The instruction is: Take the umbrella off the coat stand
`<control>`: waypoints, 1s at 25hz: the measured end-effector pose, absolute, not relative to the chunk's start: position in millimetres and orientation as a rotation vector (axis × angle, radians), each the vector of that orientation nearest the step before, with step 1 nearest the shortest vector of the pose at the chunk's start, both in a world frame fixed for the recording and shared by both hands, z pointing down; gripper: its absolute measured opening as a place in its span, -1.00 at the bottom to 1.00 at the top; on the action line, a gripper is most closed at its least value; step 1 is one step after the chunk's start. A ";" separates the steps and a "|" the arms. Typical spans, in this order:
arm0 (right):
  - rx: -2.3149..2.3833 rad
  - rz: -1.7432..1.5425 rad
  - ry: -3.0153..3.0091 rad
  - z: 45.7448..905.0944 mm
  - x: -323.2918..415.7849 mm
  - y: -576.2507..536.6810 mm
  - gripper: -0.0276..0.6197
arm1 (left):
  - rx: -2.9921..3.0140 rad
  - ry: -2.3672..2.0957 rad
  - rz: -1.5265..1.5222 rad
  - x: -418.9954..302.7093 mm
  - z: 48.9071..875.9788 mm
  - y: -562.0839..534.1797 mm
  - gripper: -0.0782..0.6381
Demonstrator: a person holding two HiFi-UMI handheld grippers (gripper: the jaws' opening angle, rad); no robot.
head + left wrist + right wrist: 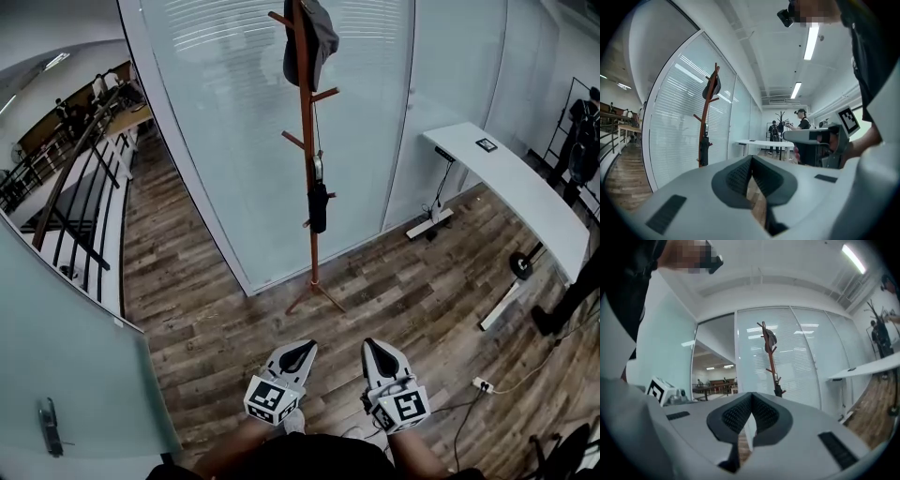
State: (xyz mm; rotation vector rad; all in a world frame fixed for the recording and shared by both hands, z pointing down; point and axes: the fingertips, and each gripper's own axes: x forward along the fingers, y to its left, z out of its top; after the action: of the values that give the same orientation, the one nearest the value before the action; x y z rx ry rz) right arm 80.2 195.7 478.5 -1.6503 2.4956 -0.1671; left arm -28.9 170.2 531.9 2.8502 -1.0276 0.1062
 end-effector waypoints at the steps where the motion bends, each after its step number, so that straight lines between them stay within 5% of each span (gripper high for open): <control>1: -1.597 -0.183 2.477 471.8 74.6 195.0 -0.90 | 2.843 -1.024 0.099 -32.8 532.1 169.7 -0.74; 25: -1.562 -0.312 2.471 471.0 -11.2 108.0 -0.90 | 2.828 -0.969 0.160 -140.2 542.8 115.7 -0.74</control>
State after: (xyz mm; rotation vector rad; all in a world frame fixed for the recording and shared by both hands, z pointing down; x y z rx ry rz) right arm -11.2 108.0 471.0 -1.5619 2.4707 -0.3122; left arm -140.2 115.7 542.8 2.8282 -0.9687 0.1601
